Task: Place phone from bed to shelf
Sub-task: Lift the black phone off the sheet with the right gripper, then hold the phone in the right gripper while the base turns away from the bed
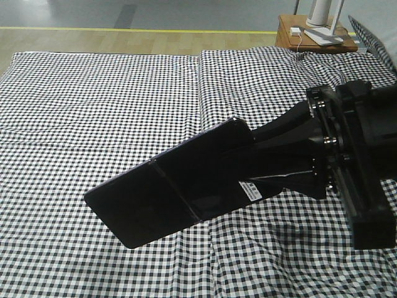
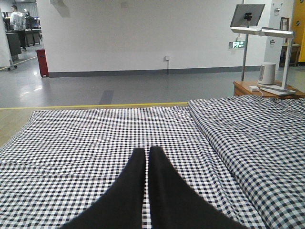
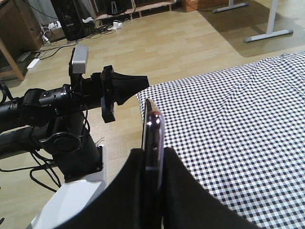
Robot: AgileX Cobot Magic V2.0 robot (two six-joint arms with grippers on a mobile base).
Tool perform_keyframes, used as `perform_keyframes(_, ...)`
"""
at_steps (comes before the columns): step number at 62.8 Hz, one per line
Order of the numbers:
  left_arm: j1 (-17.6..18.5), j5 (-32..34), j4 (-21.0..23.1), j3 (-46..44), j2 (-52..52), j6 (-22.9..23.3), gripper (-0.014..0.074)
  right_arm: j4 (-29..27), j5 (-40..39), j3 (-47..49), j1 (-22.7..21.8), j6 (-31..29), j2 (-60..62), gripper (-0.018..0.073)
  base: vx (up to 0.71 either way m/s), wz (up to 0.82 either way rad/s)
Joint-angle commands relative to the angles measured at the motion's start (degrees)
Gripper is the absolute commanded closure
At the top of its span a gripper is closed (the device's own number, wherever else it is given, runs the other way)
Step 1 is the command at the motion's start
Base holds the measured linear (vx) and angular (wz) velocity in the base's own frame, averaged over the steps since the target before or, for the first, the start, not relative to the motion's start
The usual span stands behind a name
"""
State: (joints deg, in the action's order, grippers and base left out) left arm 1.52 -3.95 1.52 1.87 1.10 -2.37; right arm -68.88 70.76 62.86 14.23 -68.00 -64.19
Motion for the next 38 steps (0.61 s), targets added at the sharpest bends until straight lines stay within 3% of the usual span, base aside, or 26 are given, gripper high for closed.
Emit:
perform_keyframes(1,-0.1,4.3,0.6,-1.4,0.3,0.5,0.0595,-5.5,3.0,1.5,0.0,0.1,1.2,0.0562,0.00,0.00)
perform_keyframes(38,-0.1,4.3,0.6,-1.4,0.3,0.5,0.0595,-5.5,2.9,1.5,0.0,0.1,1.2,0.0562,0.00,0.00)
